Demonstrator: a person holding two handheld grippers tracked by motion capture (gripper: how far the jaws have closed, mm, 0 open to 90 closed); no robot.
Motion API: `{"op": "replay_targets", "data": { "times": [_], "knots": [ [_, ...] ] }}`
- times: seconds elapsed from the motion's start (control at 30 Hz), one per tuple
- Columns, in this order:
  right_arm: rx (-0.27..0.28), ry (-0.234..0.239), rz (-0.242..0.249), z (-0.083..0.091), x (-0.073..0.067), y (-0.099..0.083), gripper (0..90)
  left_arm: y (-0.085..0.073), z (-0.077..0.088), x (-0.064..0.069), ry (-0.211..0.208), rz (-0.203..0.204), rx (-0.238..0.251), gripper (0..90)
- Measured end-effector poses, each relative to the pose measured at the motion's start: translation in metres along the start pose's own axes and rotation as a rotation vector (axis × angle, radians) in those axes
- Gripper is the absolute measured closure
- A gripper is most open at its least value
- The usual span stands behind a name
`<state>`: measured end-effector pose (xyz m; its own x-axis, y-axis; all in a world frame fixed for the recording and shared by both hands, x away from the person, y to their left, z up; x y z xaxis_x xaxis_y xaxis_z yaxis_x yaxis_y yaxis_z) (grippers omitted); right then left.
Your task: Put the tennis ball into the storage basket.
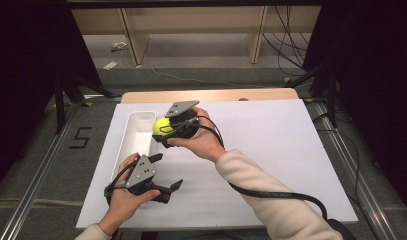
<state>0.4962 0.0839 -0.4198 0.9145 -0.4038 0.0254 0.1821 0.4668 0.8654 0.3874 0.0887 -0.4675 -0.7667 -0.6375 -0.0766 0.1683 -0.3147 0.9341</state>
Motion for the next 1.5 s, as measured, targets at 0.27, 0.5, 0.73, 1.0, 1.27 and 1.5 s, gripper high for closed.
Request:
{"op": "replay_targets", "data": {
  "times": [0.27, 0.5, 0.73, 1.0, 1.27, 1.5],
  "knots": [
    [0.0, 0.003, 0.001, -0.003, -0.001, 0.002, 26.1, 0.0, 0.0, 0.0, -0.001, 0.0, 0.0, 0.0],
    [-0.004, 0.007, 0.003, -0.004, -0.002, 0.004, 26.0, 0.0, 0.0, 0.0, -0.002, 0.0, -0.001, 0.0],
    [-0.007, 0.007, 0.003, -0.006, -0.002, 0.005, 26.0, 0.0, 0.0, 0.0, -0.002, 0.0, -0.002, 0.0],
    [-0.002, 0.01, 0.009, -0.009, -0.004, 0.009, 26.0, 0.0, 0.0, 0.0, 0.0, 0.0, -0.001, 0.0],
    [-0.002, 0.012, 0.01, -0.011, -0.005, 0.011, 26.0, 0.0, 0.0, 0.0, -0.001, 0.0, -0.002, 0.0],
    [-0.005, 0.013, 0.015, -0.013, -0.005, 0.013, 26.0, 0.0, 0.0, 0.0, -0.001, -0.001, -0.003, 0.0]
  ]
}}
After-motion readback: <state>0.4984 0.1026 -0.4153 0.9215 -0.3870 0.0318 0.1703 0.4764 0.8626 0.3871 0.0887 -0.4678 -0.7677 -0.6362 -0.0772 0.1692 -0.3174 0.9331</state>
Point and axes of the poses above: each handheld gripper's, and its own axes: z roughly backward along the jaws, y roughly out of its top, x roughly to its right, the point moved 10 cm from there along -z, roughly forward along the jaws
